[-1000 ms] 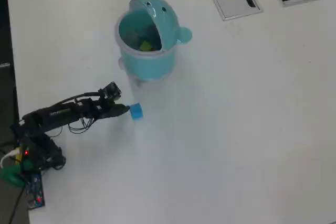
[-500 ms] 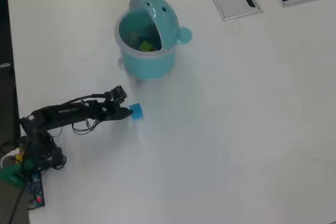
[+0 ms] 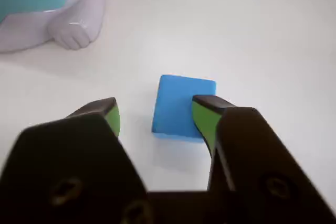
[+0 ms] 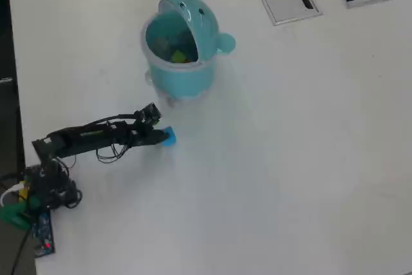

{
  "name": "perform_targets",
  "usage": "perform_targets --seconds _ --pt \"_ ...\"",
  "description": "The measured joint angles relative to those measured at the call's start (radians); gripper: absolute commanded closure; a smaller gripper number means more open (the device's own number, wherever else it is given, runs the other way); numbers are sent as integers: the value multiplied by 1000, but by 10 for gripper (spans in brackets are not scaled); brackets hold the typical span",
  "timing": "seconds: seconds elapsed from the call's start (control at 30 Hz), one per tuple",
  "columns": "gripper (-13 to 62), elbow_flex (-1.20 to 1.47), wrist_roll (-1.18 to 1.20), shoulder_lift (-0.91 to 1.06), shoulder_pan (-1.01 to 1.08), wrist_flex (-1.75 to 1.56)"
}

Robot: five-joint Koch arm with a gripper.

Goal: Grasp RGB lego blocks and put them in the bin one by one.

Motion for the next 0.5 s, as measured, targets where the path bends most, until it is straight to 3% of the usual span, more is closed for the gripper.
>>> perform_targets --seconds 0.5 --pt "251 -78 0 -97 29 -48"
